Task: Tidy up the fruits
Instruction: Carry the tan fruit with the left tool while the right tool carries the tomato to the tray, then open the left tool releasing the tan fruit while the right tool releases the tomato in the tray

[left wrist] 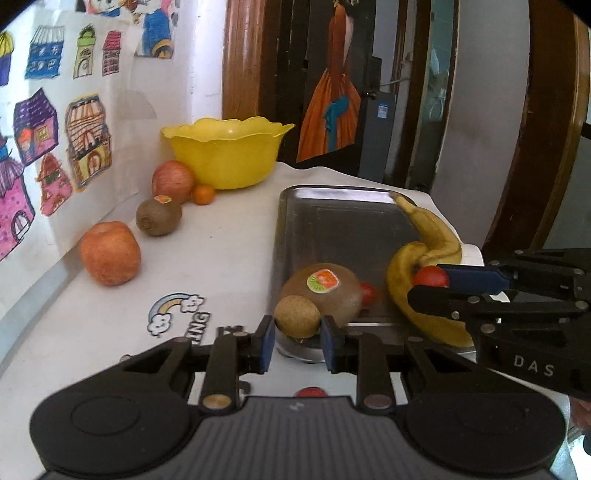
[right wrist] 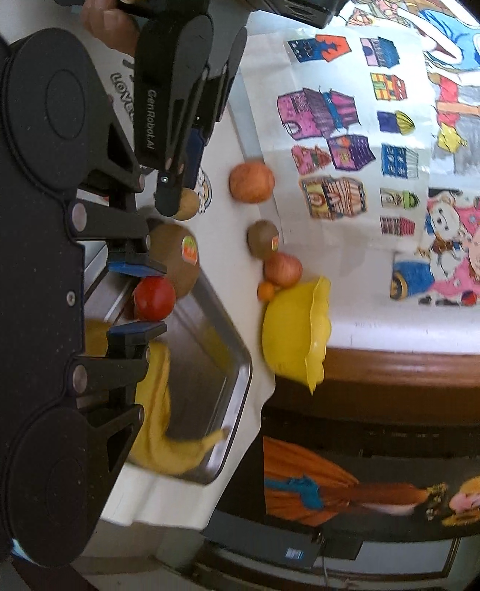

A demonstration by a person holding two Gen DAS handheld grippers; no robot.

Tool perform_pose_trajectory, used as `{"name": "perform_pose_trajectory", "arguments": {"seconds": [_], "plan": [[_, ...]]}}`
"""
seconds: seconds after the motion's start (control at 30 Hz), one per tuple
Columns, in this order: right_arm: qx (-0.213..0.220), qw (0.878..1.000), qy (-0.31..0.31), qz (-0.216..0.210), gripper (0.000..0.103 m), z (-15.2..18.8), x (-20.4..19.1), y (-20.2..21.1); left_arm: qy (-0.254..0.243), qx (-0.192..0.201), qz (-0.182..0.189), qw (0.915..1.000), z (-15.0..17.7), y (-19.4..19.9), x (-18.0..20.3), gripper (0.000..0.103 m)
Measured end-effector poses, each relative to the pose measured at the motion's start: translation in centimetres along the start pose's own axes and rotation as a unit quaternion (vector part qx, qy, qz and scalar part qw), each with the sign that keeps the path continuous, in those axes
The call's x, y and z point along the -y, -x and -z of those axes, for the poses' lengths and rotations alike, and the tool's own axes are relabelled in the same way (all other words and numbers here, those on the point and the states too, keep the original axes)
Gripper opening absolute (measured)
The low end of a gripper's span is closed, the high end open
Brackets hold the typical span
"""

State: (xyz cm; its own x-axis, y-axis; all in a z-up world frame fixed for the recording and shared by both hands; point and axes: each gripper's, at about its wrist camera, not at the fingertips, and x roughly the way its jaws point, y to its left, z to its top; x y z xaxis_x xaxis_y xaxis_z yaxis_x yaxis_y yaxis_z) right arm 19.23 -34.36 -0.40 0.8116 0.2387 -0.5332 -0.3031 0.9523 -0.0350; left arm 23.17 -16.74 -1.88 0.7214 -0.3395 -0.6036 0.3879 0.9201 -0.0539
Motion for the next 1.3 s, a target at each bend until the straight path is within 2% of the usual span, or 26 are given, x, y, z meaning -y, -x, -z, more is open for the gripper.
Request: {"name": "perform_pose_trajectory", "arguments": {"seconds": [0.4, 0.8, 0.97, 1.1, 1.2, 1.3], "plan": [[0.009, 1.0, 0.002, -0.011, 0.027, 0.0, 2.1, 0.7, -0.005, -0.016, 0.014, 0.9998, 0.5, -1.1, 3.4, 0.029], [0.014, 1.0, 0.004, -0.02, 0.028, -1.3, 2.6, -1.6, -0.006, -0.025, 0.013, 0.9996, 0.6, -2.7, 3.7, 0.03], [0.014, 1.0, -0.001, -0.016, 0.031, -1.6, 2.7, -2.2, -0.006, -0.025, 0.012, 0.9996, 0.6, -2.7, 3.6, 0.033], [0.015, 1.0, -0.006, -0.013, 0.04, -1.5, 2.8, -2.1, -0.005, -0.024, 0.011, 0.9996, 0.5, -2.4, 3.5, 0.038], [0.02, 1.0, -0.009, -0.006, 0.049, -1.6, 2.9, -1.6, -0.003, -0.022, 0.012, 0.9997, 0.6, -2.0, 3.5, 0.049], [0.026, 1.0, -0.013, 0.001, 0.058, -1.6, 3.1, -0.7, -0.002, -0.016, 0.012, 0.9998, 0.6, -1.4, 3.5, 0.056]]}}
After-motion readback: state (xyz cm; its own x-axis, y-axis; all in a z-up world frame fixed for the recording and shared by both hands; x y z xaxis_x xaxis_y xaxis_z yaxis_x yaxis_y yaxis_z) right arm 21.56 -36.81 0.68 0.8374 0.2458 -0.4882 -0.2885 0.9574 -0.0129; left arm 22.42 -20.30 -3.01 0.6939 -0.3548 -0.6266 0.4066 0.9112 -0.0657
